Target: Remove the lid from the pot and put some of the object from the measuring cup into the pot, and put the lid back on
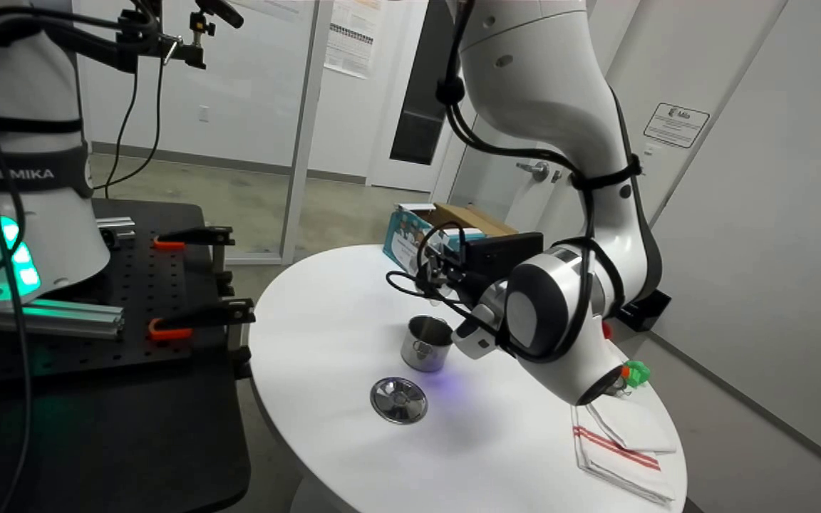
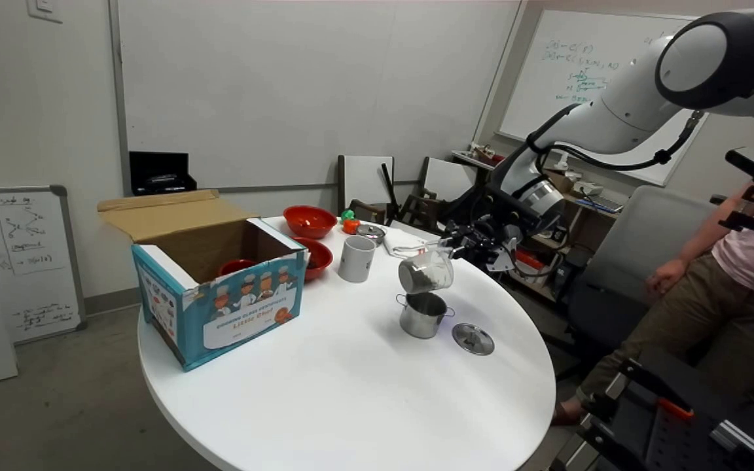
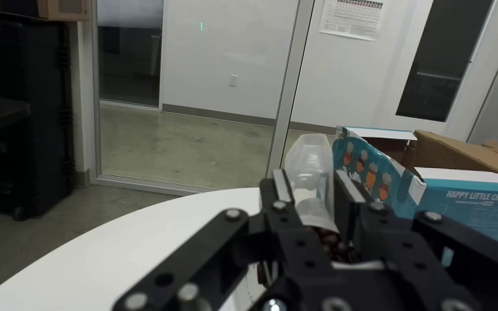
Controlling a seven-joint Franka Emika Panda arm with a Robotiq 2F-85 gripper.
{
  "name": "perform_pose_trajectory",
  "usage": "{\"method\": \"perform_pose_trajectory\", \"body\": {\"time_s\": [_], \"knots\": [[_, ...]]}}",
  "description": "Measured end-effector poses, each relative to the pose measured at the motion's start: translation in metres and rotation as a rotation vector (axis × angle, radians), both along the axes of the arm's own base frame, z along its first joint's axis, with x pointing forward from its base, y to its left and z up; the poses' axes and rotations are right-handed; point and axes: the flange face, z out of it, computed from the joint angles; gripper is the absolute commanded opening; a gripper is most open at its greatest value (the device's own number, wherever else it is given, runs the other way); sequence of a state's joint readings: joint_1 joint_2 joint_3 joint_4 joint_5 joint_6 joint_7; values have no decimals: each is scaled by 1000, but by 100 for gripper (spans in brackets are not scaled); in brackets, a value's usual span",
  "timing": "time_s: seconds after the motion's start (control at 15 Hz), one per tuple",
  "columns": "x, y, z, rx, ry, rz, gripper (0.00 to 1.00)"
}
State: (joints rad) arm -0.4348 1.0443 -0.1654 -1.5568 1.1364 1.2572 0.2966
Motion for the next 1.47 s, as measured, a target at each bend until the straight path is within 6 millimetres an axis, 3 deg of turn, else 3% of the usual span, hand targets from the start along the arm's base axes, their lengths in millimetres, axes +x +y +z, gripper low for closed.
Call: {"method": "perform_pose_trajectory", "body": {"time_s": [0.87,1.47], "knots": [[21,4,-10,-9,32,2,7],[15,-7,-18,61,31,-15,7]]}}
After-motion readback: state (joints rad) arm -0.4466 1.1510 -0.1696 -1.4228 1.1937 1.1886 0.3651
